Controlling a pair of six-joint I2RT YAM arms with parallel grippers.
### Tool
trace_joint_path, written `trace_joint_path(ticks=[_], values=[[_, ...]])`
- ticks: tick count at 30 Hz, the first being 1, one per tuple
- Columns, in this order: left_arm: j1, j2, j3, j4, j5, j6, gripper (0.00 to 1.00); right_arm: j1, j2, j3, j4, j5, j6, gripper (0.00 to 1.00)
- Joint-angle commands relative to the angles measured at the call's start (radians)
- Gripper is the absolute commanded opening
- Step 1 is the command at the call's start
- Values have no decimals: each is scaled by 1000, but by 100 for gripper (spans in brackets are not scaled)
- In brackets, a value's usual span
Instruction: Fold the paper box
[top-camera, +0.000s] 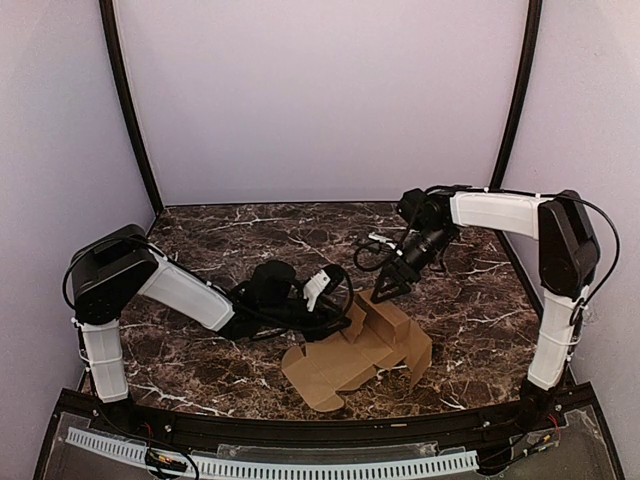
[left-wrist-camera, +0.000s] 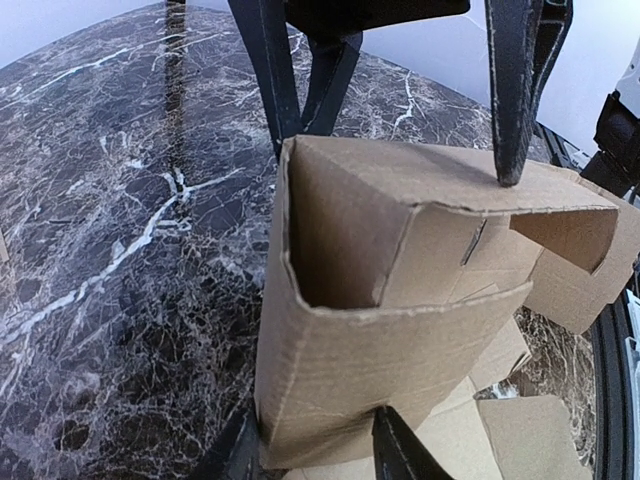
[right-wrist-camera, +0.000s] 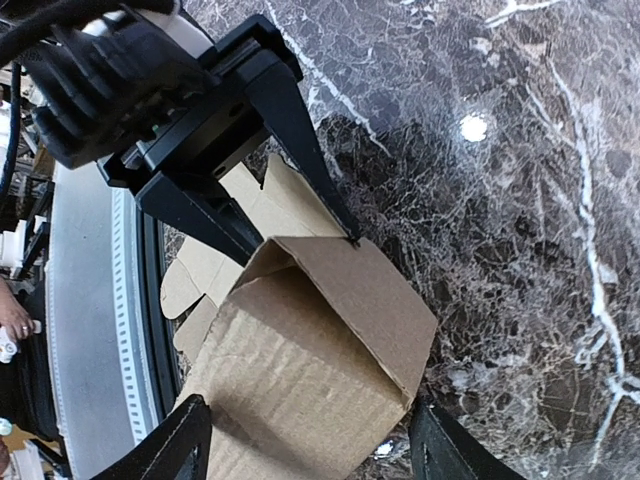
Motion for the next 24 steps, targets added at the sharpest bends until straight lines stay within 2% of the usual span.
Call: trace_joint_path(ticks=[1, 15, 24], values=[[-5, -4, 4, -7, -29, 35, 38, -11, 35, 14, -43, -52, -11, 67], [-36, 31, 30, 14, -135, 82, 29, -10, 4, -21, 24, -17, 82, 63], [-55, 51, 17, 138, -205, 73, 13, -5, 2, -20, 27, -40, 115, 63]])
